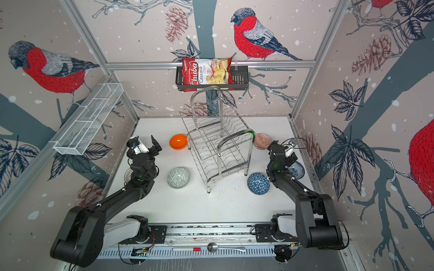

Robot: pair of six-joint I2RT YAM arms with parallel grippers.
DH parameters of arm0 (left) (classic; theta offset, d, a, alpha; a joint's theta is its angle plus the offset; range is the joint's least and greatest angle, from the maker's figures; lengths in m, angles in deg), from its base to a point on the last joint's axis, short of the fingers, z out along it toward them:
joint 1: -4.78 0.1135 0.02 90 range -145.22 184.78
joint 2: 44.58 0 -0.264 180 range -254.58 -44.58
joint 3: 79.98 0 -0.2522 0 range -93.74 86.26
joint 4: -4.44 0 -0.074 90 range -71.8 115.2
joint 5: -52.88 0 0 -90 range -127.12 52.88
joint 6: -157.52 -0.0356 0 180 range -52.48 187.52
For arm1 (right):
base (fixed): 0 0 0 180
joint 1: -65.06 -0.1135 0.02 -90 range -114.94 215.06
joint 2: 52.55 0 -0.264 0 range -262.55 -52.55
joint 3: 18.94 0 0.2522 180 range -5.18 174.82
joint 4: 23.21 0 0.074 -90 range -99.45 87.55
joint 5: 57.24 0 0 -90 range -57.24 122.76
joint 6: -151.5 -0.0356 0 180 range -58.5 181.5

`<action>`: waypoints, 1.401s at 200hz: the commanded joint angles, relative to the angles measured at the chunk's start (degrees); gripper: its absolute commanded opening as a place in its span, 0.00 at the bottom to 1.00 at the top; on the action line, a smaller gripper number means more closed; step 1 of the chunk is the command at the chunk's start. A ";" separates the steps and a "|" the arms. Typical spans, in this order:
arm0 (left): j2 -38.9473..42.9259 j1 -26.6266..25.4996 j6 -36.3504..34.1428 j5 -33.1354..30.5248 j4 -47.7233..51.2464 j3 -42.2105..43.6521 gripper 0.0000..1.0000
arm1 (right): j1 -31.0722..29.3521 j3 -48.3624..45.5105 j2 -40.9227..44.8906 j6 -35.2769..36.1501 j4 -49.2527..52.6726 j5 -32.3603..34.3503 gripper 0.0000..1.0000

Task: Load the bowls into the dish rack
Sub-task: 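Raise both grippers and reach toward the steel dish rack frame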

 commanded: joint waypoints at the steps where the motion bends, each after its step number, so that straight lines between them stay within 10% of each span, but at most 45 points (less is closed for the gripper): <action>1: 2.45 -0.08 16.83 4.91 21.87 -3.24 0.97 | -0.22 0.94 2.16 -7.44 7.09 -9.07 0.99; 70: 1.32 -3.60 35.35 28.63 38.39 -8.53 0.98 | -3.52 -4.74 9.59 -12.63 17.50 -17.92 0.99; 189: -0.22 -14.17 34.15 34.63 37.05 -6.70 0.98 | -19.58 -11.00 26.51 -18.40 24.40 -20.19 0.99; 280: -8.32 -18.47 34.94 39.04 30.01 -8.60 0.98 | -23.96 -8.93 21.93 -18.60 22.13 -15.91 1.00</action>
